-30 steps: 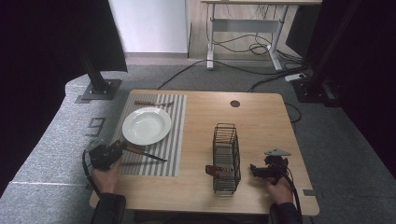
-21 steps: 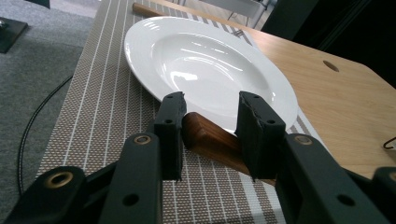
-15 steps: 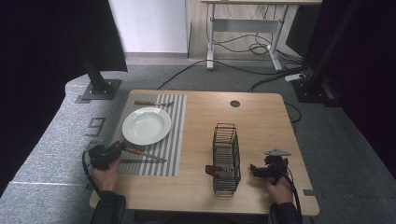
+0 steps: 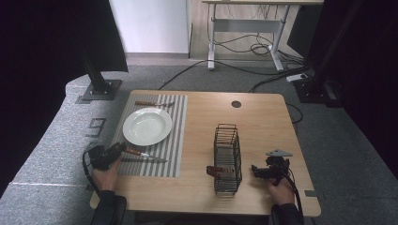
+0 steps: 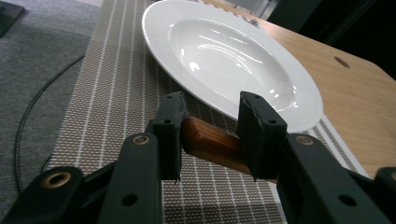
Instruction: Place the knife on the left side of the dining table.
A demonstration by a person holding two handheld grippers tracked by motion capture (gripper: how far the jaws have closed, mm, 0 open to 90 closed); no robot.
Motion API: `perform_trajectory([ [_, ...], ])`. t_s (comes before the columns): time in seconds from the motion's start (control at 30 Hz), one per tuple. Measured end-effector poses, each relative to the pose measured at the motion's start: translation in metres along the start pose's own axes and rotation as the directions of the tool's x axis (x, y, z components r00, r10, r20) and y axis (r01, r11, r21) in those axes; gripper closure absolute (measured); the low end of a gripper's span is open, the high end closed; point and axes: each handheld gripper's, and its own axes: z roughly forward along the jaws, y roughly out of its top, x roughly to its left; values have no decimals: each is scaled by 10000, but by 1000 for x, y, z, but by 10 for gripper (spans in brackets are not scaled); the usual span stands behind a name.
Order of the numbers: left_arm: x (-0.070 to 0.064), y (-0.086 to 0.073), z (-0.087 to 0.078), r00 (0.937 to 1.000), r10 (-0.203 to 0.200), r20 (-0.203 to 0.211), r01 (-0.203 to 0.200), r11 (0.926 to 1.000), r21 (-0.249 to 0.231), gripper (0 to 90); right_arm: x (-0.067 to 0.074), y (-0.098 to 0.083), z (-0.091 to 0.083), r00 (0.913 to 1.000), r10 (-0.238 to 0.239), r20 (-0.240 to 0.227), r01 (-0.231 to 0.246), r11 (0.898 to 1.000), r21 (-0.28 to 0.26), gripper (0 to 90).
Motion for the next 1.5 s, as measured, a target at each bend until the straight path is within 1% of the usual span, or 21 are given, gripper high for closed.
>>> perform_trajectory([
  [0.37, 7, -2, 6, 9994, -324, -92, 327, 9988, 353, 608, 0, 0, 0, 10000, 0, 4, 0, 10000, 1, 0],
  [0.57, 11, -4, 10, 9990, -381, -226, 394, 9972, 635, 602, 0, 0, 0, 10000, -1, 2, 1, 10000, 2, 0],
  [0.67, 10, -4, 11, 9990, -208, -397, 237, 9968, 763, 597, 0, 0, 0, 10000, -3, 1, 3, 10000, 2, 0],
  [0.77, 8, -4, 12, 9974, 168, -708, -101, 9956, 935, 591, 0, 0, 0, 10000, -2, 3, 2, 10000, 2, 0],
  [0.83, 8, -4, 13, 9962, 274, -821, -185, 9940, 1073, 590, 0, 0, 0, 10000, -1, 2, 1, 10000, 1, 0],
  [0.9, 8, -4, 13, 9958, 305, -858, -208, 9934, 1127, 589, 0, 0, 0, 10000, -1, 3, 1, 10000, 2, 0],
  [1.0, 8, -5, 15, 9944, 419, -966, -288, 9907, 1329, 587, 0, 0, 0, 10000, 1, 4, -1, 10000, 2, 0],
  [1.07, 9, -6, 16, 9946, 437, -937, -300, 9893, 1428, 584, 0, 0, 0, 10000, -2, 2, 2, 10000, 2, 0],
  [1.2, 8, -7, 18, 9933, 634, -963, -465, 9846, 1684, 580, 0, 0, 0, 10000, -2, 2, 2, 10000, 1, 0],
  [1.27, 8, -7, 18, 9933, 663, -947, -497, 9845, 1681, 578, 0, 0, 0, 10000, -1, 3, 1, 10000, 3, 0],
  [1.37, 9, -7, 17, 9935, 610, -957, -450, 9859, 1611, 548, 0, 0, 0, 10000, 1, 2, -1, 10000, 1, 0],
  [1.43, 9, -6, 15, 9932, 652, -962, -503, 9874, 1499, 531, 0, 0, 0, 10000, 1, 4, -1, 10000, 1, 0],
  [1.5, 9, -5, 13, 9924, 768, -959, -629, 9881, 1405, 494, 0, 0, 0, 10000, 1, 2, -1, 10000, 1, 0],
])
